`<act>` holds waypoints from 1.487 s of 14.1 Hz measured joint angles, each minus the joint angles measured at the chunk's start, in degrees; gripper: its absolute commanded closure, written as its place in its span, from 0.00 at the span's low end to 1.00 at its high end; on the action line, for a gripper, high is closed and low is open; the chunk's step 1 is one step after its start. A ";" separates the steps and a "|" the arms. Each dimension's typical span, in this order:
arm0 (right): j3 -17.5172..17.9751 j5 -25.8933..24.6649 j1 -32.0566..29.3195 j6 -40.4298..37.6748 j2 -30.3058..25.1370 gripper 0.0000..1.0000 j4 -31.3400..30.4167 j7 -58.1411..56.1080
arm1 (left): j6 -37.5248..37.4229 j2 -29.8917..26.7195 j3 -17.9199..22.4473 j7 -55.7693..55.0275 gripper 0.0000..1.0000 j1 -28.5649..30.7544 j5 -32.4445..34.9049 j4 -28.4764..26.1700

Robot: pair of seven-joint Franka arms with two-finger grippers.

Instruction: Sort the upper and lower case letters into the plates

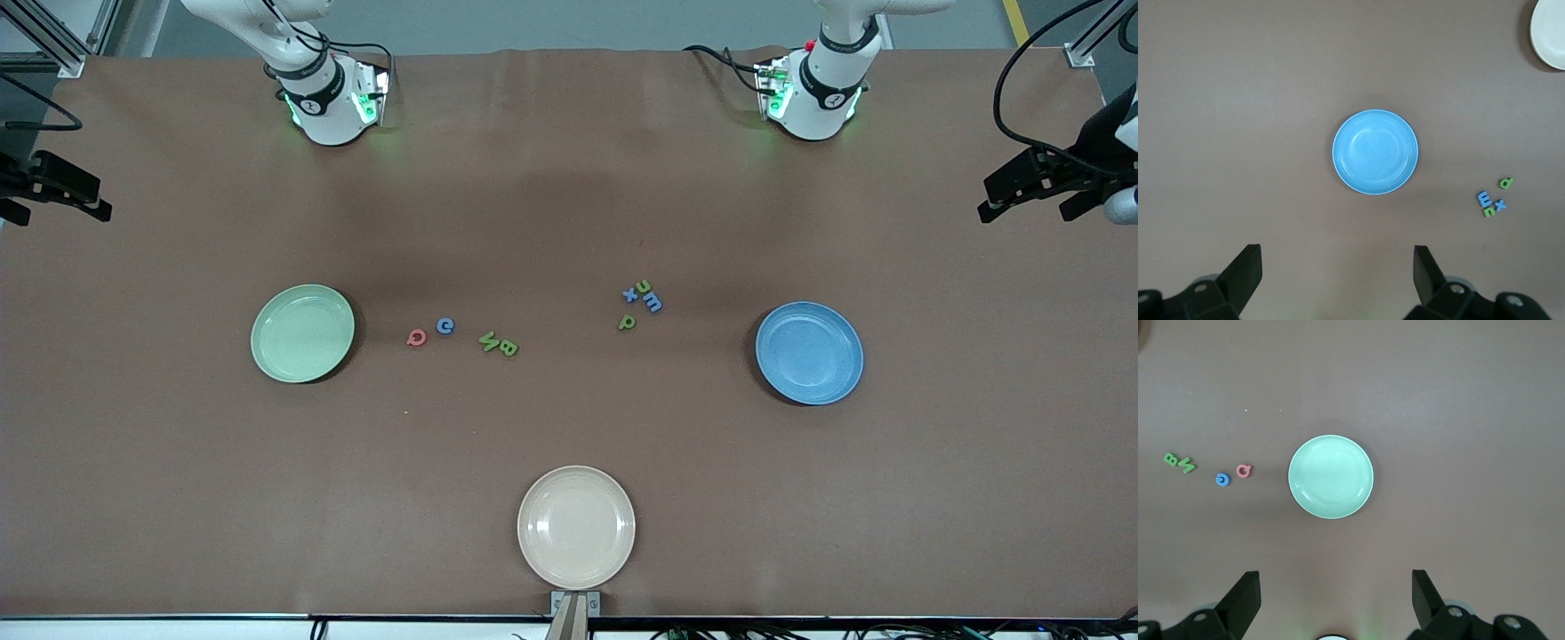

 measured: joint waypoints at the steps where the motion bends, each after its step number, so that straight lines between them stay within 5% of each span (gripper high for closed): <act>1: 0.03 0.06 0.02 -0.04 -0.20 0.00 -0.18 0.04 | -0.03 0.00 0.00 0.01 0.00 0.00 0.00 0.00; 11: 0.16 0.19 0.69 3.42 -4.66 0.00 -7.34 1.73 | -0.82 0.94 -1.11 -0.75 0.00 -0.84 -0.09 -0.26; 18: -0.22 0.18 0.72 3.93 -5.01 0.00 -7.05 1.92 | 4.89 15.21 -16.19 -18.82 0.00 -3.60 -0.20 -0.55; 21: -0.32 0.18 0.71 5.05 -1.15 0.00 -6.90 1.93 | 10.71 21.71 -17.97 -24.06 0.00 -7.12 -0.20 -0.54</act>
